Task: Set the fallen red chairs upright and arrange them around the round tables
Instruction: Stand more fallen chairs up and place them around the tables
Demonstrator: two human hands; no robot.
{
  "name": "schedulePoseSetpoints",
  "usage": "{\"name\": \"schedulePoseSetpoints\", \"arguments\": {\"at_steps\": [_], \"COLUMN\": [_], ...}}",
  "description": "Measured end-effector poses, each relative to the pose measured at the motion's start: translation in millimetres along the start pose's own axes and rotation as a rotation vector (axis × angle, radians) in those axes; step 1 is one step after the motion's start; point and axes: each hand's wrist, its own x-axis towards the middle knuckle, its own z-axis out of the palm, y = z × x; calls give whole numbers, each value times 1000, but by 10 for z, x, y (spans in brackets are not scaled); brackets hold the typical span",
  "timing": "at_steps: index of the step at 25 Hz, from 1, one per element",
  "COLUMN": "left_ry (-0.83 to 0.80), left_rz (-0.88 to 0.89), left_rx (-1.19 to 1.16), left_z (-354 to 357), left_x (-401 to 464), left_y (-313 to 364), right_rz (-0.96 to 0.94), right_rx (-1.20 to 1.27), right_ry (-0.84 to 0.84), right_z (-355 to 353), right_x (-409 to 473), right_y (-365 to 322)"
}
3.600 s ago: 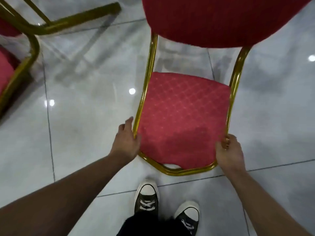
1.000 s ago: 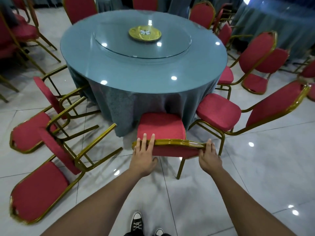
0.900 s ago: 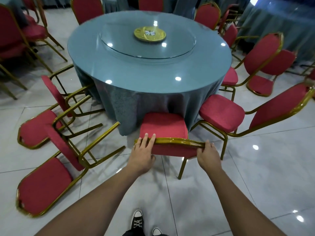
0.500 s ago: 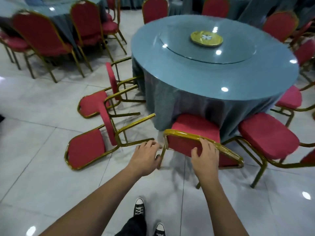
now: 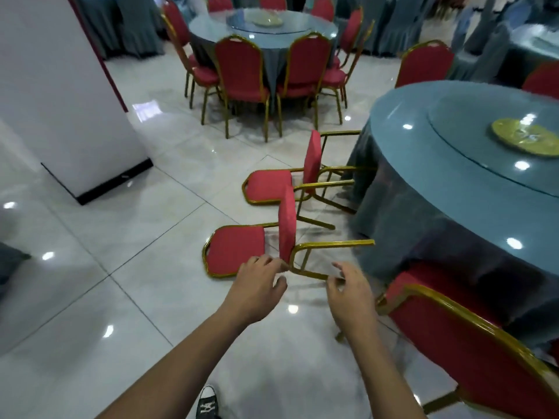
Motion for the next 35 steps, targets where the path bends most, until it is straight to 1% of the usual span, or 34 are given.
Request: {"name": "schedulePoseSetpoints", "arguments": {"at_steps": [3,7,10,14,16,19,22,25,28,32,35], "left_ry": [59,87,121,138,125,98,51,-29,-68,-91,-158], "left_rz": [-34,-78,-113,-152,-162,-152,-130,-81,10,72,170], "left_rx": [-29,-69,-69,-74,-104,-104,-79,-12,31,22,29], "left_z": [-325,-751,-1096,-1419,-1531,-1678,-1870,-2085,-2301,-2437,-2443], "left_x": [18,-40,-6,179,392,826,1461,2187,2851,3576,4146], "left_y": [-611,-1513,-2152,-2768,-3022,-3325,-3614,-3802,-3893,-3977,-4042], "right_rz": [-38,-81,-146,-199,-193,-164,-132,-59,-27,48,103], "right_rx": [-4,-2,-3,25,51,83,119,166,194,190,178], "right_ry": [-32,-49,-104,-167,-173,-157,-123,-68,-29,22,117], "right_z": [482,1195,1707,2181,2397,2696,3038,3285,3406,3415,3449], "right_x": [93,171,253,496,733,1164,1756,2417,2982,3500,3879], "right_y": [-552,-1297,-1786,-2321,-2514,-2702,-2889,-3088,-3272,-3408,-3407]}}
